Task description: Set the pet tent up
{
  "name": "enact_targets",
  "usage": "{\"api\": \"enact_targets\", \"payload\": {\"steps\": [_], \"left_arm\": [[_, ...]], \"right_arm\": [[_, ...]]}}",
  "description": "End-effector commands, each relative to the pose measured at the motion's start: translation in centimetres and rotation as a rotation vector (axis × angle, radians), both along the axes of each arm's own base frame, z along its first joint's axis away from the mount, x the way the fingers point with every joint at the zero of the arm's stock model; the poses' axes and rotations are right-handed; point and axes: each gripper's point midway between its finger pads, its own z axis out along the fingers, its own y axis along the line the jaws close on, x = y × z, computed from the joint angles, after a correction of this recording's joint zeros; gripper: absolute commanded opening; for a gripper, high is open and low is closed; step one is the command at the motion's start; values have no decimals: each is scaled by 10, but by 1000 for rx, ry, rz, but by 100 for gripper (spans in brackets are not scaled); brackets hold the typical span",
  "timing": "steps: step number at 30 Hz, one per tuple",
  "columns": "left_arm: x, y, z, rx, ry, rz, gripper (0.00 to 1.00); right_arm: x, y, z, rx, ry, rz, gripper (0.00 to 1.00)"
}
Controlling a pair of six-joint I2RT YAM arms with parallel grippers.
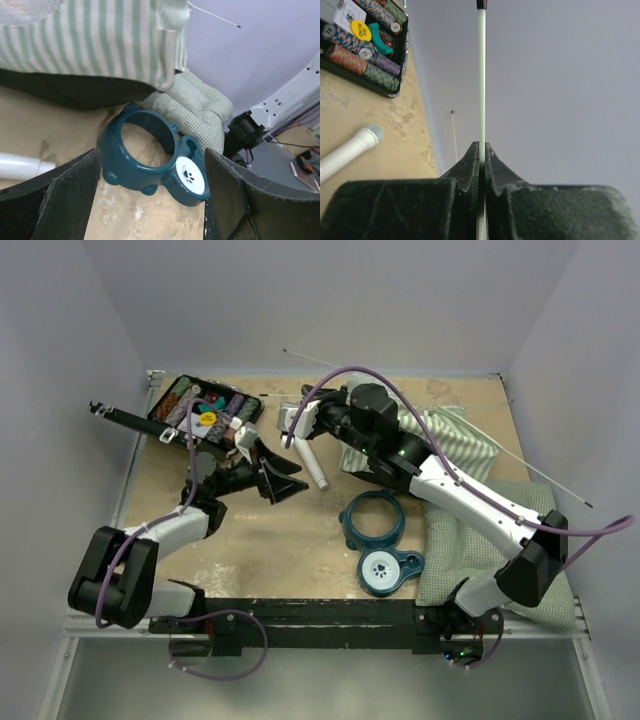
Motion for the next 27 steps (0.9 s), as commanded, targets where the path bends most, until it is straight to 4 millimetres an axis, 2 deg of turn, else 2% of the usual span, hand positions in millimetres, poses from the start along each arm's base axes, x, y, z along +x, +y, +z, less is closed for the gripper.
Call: {"api": "enact_targets", "payload": {"steps": [1, 4, 6, 7, 8, 13, 17, 19, 24, 27], "left_arm": [[15, -12, 57, -77, -167, -19, 86], [37, 30, 104, -139, -250, 71, 83], [35, 53, 125, -112, -352, 87, 81], [30, 61, 133, -90, -399, 91, 81], [23, 65, 139, -71, -438, 80, 79], [-12, 64, 152, -73, -525, 34, 72], [-18, 66, 165, -95, -534, 50, 68], [-15, 67, 172, -100, -533, 55, 66], [7, 69, 177, -93, -467, 104, 59], [9, 69, 181, -103, -453, 109, 56]], "right_arm": [[5, -1, 36, 80, -63, -19, 0], [4, -10, 27, 46, -52, -20, 0], [0, -16, 15, 10, -41, -12, 0], [-2, -17, 14, 3, -44, -2, 0], [-4, -17, 3, -27, -19, 5, 0], [-9, -14, -12, -51, 23, 38, 0], [-11, -13, -16, -64, 33, 43, 0], [-11, -14, -18, -71, 36, 45, 0], [-10, -14, -19, -78, 34, 37, 0], [-9, -15, -23, -97, 33, 35, 0]]}}
